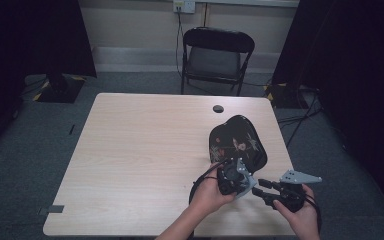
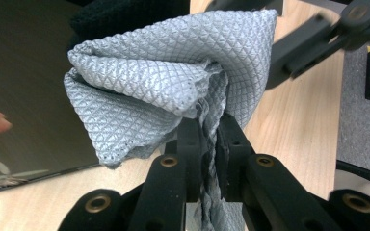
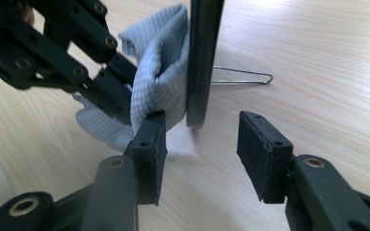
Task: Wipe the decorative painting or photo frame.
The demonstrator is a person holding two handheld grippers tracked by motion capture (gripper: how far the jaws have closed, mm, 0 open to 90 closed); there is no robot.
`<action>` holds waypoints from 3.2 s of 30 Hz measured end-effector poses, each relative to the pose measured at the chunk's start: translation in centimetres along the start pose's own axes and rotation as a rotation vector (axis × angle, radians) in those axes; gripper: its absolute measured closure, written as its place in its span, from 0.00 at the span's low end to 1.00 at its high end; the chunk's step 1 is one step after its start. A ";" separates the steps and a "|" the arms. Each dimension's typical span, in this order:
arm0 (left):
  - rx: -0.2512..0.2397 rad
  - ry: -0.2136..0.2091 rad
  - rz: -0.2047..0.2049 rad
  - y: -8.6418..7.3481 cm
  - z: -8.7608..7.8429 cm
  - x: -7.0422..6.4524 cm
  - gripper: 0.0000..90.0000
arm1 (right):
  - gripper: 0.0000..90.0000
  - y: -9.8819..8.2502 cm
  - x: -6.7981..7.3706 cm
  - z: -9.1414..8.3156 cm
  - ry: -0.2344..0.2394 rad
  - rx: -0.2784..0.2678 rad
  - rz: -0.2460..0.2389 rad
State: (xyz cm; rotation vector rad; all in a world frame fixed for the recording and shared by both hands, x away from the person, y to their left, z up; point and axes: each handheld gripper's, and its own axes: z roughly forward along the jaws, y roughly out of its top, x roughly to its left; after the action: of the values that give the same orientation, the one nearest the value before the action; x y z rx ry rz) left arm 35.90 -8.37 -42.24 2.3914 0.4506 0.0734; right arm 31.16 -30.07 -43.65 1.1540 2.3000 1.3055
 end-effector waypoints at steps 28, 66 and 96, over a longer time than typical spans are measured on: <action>0.066 0.037 -0.089 -5.3 -2.3 3.0 0.90 | 0.47 -1.0 -1.3 -0.5 -0.035 -0.035 0.060; -0.058 0.140 -0.288 -9.9 -7.2 8.6 0.39 | 0.42 -2.1 -1.6 -0.4 -0.030 -0.006 0.050; -0.024 0.234 -0.283 -14.9 -8.7 9.3 0.50 | 0.42 -2.8 -1.8 0.2 -0.028 0.031 0.044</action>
State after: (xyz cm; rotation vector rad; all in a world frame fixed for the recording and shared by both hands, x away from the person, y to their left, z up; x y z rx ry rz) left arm 38.68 10.71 -45.94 2.2802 0.8879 0.2310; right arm 31.00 -32.04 -46.33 1.2320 2.2949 1.2652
